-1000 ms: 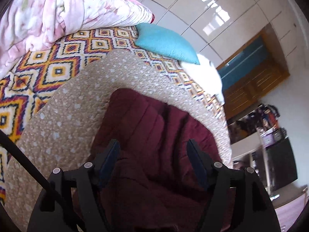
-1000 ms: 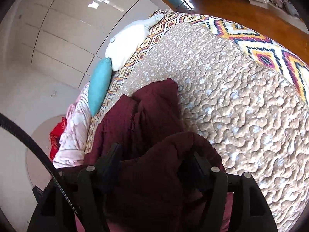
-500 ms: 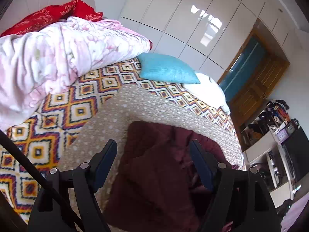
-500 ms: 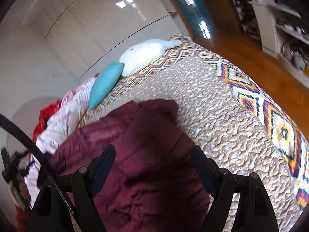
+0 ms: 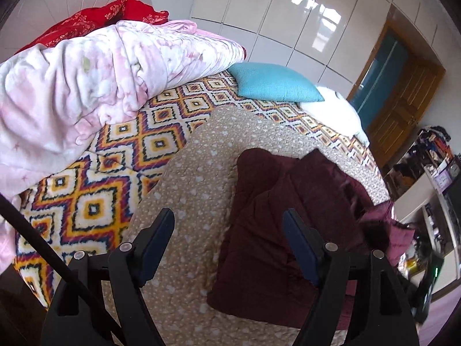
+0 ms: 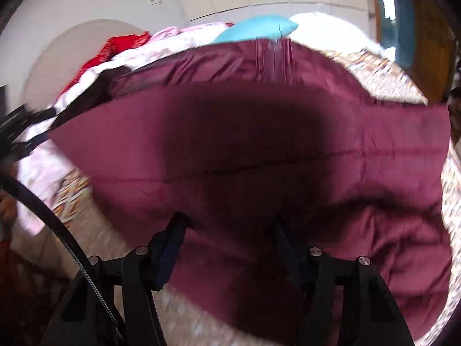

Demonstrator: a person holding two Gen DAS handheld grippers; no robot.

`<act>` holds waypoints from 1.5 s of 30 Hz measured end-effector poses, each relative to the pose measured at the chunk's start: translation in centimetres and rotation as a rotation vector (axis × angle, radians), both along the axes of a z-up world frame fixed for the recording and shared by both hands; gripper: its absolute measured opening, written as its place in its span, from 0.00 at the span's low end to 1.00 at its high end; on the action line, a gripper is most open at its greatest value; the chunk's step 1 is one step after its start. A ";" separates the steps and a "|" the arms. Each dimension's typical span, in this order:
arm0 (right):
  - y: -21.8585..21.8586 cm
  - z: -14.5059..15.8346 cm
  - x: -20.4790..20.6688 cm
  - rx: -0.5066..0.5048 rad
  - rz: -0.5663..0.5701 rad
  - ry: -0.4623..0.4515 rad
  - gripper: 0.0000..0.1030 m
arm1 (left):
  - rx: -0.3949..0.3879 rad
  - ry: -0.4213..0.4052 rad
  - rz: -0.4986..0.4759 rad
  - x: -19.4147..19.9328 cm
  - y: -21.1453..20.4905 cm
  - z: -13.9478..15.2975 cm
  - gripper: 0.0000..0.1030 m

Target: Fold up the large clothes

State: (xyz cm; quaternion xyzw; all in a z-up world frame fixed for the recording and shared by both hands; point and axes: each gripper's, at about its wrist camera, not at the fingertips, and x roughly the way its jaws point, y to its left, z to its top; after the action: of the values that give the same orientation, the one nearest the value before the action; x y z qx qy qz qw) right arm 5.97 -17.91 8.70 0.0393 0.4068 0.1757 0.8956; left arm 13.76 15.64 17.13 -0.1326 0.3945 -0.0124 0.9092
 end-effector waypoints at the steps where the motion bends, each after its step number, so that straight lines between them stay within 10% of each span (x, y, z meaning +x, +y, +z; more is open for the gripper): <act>1: 0.3 0.0 1.8 -0.029 -0.051 -0.006 0.64 | 0.007 0.009 -0.005 0.1 -0.2 -0.4 0.74; 9: -1.2 -2.5 11.2 -0.076 -0.276 0.093 0.74 | 0.001 0.072 -0.129 3.8 -3.7 -4.2 0.74; 14: -6.4 1.8 7.3 0.103 -0.200 0.029 0.74 | -0.048 0.077 -0.179 8.1 -5.3 -5.5 0.74; 20: -15.7 4.7 1.7 0.053 -0.261 -0.081 0.92 | -0.109 0.137 -0.304 14.9 -6.9 -7.5 0.77; 29: -25.1 0.0 4.8 0.097 -0.400 0.048 0.93 | -0.272 0.190 -0.370 18.9 -9.3 -10.7 0.78; 35: -21.7 -3.9 7.3 0.140 -0.365 0.110 0.92 | -0.167 0.163 -0.334 16.6 -10.2 -9.5 0.36; 36: -20.7 -4.2 7.1 0.099 -0.365 0.113 0.90 | -0.144 0.158 -0.315 16.4 -10.1 -9.2 0.31; 40: -19.8 -3.4 6.1 -0.033 -0.373 0.110 0.29 | -0.120 0.090 -0.254 14.4 -8.7 -7.0 0.25; 45: -20.2 1.5 3.5 -0.050 -0.399 0.025 0.18 | -0.173 0.007 -0.208 12.5 -6.2 -3.1 0.24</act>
State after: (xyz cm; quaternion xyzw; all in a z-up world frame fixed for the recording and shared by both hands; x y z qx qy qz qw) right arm 9.51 -38.13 10.22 0.0989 0.4064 -0.0158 0.9082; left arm 26.29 9.44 14.08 -0.1689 0.4069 -0.1402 0.8867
